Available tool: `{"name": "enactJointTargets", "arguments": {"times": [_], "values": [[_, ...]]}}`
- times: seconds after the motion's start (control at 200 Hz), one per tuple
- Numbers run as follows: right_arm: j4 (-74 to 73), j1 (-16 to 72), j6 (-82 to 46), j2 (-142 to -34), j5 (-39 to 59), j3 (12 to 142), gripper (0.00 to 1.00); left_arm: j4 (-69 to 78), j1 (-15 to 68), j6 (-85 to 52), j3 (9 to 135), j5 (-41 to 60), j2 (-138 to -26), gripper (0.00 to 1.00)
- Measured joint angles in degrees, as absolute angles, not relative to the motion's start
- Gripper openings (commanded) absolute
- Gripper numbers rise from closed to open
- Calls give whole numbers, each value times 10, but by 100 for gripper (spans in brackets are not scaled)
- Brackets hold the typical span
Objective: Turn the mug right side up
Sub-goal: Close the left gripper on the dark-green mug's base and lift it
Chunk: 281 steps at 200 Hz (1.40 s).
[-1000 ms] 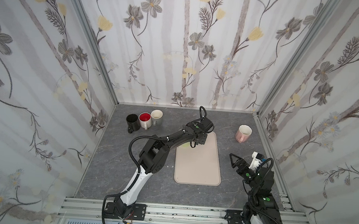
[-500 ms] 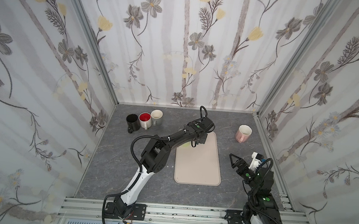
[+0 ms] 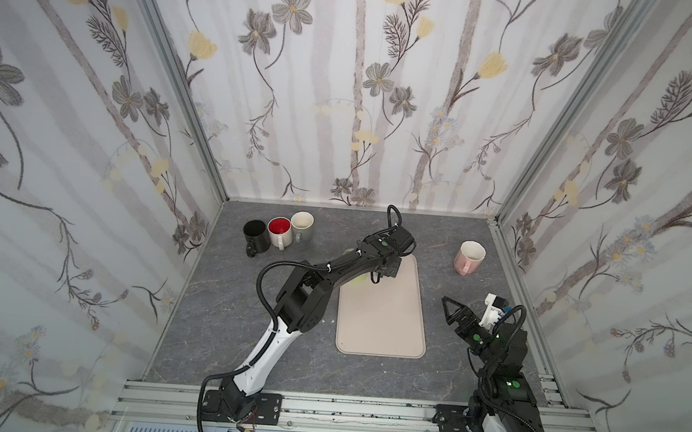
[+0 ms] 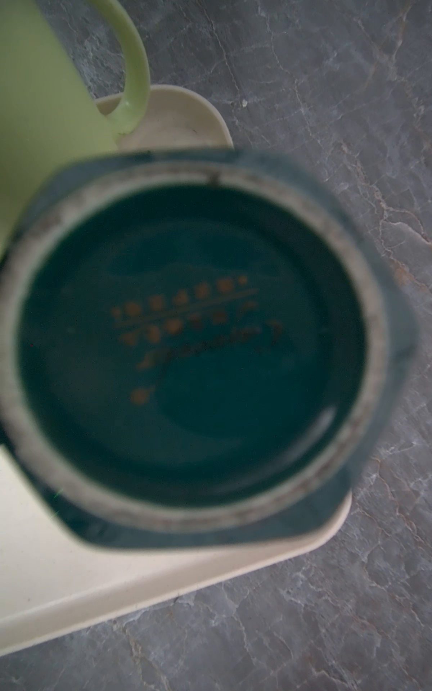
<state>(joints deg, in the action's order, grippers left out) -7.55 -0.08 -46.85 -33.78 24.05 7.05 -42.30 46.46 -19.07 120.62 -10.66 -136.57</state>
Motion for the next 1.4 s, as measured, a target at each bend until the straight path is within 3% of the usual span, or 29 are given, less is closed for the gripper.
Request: {"name": "enactJointTargets", "arguments": {"times": [0.16,0.26,0.53,0.605,0.665,1.404], "values": [[-76,-1,-468,-339,240,67,100,-427,465,-191,1213,-104,-1370,24],[-75,-1,-468,-340,240,66,100,-428,465,-191,1213,-104,-1370,17],[-76,-1,-468,-342,240,65,100,-431,465,-189,1215,-106,-1371,15],[-76,-1,-468,-342,240,64,100,-432,465,-189,1215,-106,-1371,11],[-76,-1,-468,-342,240,63,100,-433,465,-189,1216,-106,-1371,0],[-75,-1,-469,-342,242,54,100,-463,465,-189,1232,-59,-1357,0]]}}
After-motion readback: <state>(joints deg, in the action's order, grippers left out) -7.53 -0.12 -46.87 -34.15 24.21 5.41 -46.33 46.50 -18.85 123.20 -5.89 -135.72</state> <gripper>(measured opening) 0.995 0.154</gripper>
